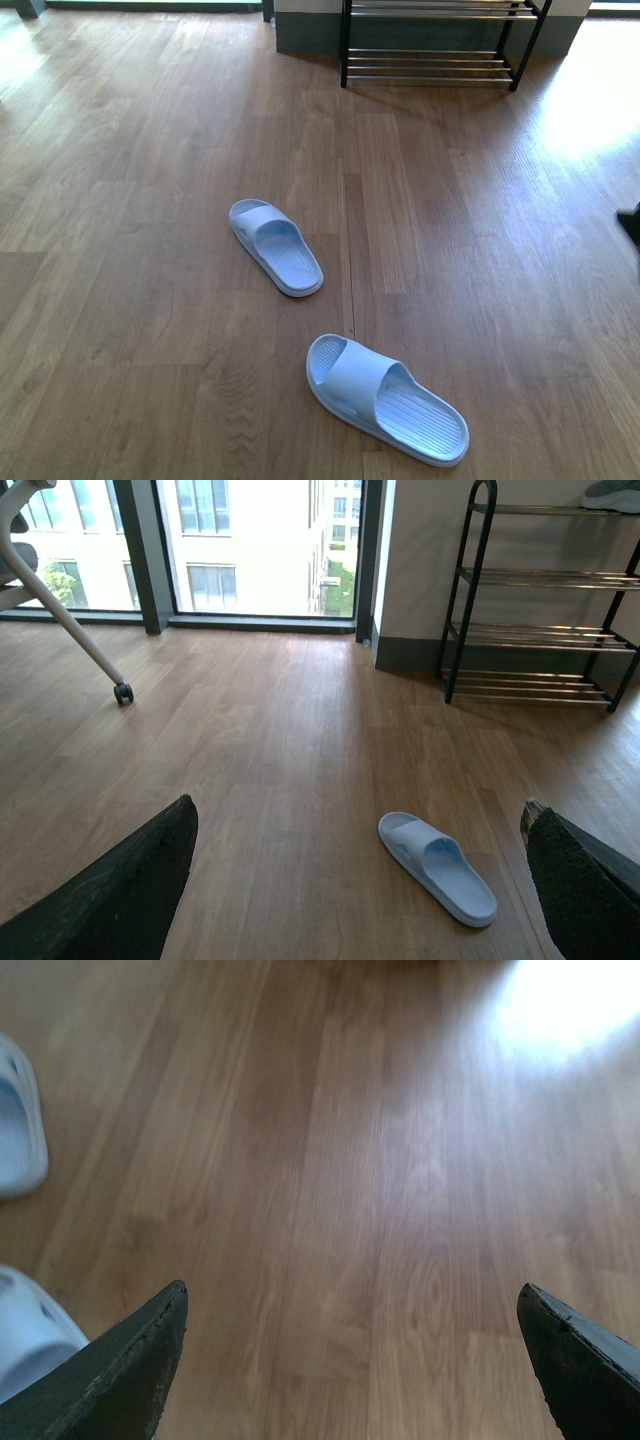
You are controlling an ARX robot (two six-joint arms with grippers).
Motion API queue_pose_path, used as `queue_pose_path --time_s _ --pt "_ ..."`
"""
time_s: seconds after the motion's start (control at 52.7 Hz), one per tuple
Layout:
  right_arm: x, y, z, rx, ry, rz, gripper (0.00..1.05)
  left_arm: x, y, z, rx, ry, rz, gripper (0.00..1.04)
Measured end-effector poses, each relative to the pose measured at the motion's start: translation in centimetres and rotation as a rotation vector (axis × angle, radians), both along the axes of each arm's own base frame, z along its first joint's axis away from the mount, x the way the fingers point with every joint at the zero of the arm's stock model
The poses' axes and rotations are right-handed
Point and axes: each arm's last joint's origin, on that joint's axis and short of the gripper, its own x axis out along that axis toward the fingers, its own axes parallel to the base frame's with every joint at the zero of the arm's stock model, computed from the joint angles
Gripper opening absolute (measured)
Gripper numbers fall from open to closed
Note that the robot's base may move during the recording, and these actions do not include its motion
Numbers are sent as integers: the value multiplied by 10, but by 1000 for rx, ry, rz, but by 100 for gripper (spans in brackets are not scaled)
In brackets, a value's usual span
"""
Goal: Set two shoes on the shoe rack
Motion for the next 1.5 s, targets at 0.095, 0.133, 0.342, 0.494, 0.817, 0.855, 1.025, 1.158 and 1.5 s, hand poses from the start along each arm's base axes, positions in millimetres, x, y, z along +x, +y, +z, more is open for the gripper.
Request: queue_pose_path --time_s 0.095,0.133,0.342,0.494,0.817,0.855,1.025,1.158,1.5 --pt "8 3 -39 -21 115 38 96 0 0 0 0 0 0 95" --pt "10 6 -52 -33 147 58 96 0 0 0 0 0 0 95" --pt "17 20 -103 -78 261 143 96 0 0 0 0 0 0 95" --pt "27 21 -131 -78 307 144 96 0 0 0 0 0 0 95" --pt "56 22 -183 5 367 120 96 0 0 0 0 0 0 95" --pt "59 24 -188 29 369 116 96 0 0 0 0 0 0 95" --pt "68 31 -199 107 363 111 96 0 0 0 0 0 0 95" --pt "69 35 -208 179 393 105 96 0 0 0 0 0 0 95" --pt "64 66 -231 274 430 202 96 0 0 0 0 0 0 95"
